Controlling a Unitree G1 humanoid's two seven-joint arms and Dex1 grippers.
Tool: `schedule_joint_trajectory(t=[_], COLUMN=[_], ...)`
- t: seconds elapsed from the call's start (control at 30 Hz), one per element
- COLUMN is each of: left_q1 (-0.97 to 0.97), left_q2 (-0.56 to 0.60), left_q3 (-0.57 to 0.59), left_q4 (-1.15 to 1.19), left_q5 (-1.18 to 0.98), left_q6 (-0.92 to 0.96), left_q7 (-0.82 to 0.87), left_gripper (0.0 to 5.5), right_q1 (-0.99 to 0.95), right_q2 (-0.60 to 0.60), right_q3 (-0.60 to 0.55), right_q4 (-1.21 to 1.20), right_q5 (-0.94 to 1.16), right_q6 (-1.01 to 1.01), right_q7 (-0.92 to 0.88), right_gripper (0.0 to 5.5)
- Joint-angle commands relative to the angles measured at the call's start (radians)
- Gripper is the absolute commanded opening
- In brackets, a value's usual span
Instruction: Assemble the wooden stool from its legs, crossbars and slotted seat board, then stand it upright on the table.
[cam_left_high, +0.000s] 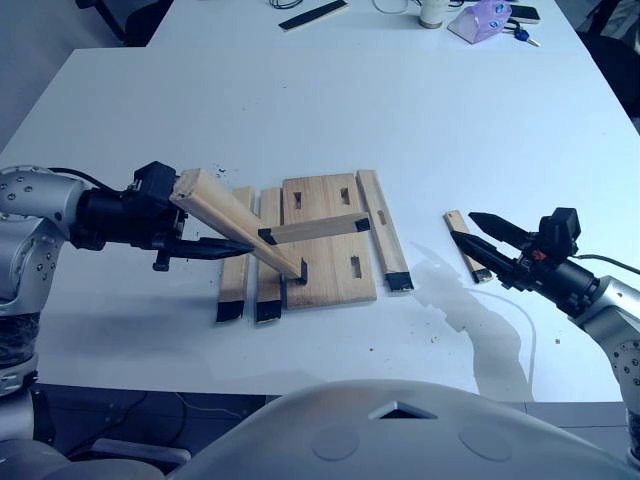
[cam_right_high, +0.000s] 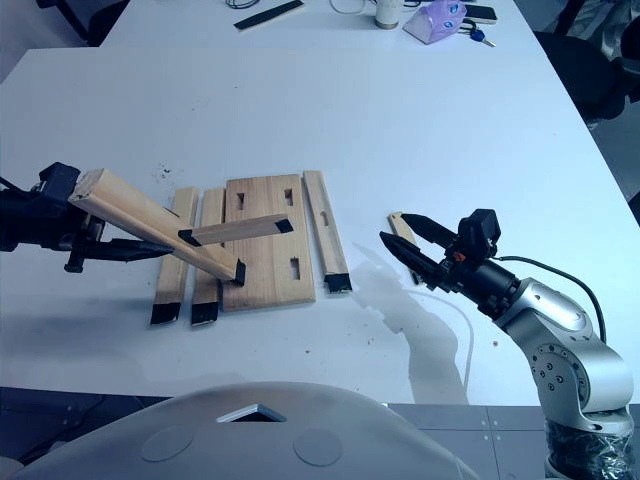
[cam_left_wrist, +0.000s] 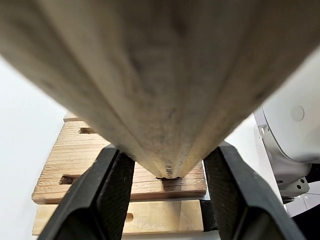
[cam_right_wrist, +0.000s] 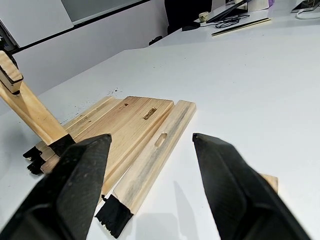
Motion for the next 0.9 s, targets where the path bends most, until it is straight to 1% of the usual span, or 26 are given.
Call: schedule_joint_trajectory(t=[0.03, 0.23, 0.5, 0.67, 0.8, 0.9], left_q1=[-0.016, -0.015, -0.021, 0.067, 0.105, 0.099], left_q2=[0.027, 0.023, -0.03, -0.023, -0.026, -0.03], left_q3=[0.007, -0.017, -0.042, -0.109, -0.149, -0.167], left_q4=[-0.004, 0.032, 0.014, 0.011, -0.021, -0.02], left_q5=[0.008, 0.061, 0.093, 0.26, 0.282, 0.257], left_q6=[-0.005, -0.047, -0.067, -0.275, -0.325, -0.288], left_q7=[-0.026, -0.035, 0.039, 0.019, 0.036, 0.056], left_gripper=[2.03, 2.03, 2.03, 2.03, 2.03, 2.03], right_q1=[0.007, 0.01, 0.0, -0.006, -0.008, -0.007], right_q2=[0.004, 0.011, 0.003, -0.004, -0.001, 0.001], right_q3=[-0.002, 0.007, 0.015, 0.016, 0.035, 0.052], right_q4=[-0.011, -0.014, -0.011, -0.011, -0.016, -0.021], right_q5=[-0.015, -0.022, -0.026, -0.025, -0.027, -0.028], right_q6=[-0.011, -0.016, -0.011, -0.005, -0.001, 0.002], right_q7=[-0.01, -0.014, -0.005, -0.001, -0.002, -0.004], right_gripper=[2.99, 2.99, 2.99, 2.99, 2.99, 2.99])
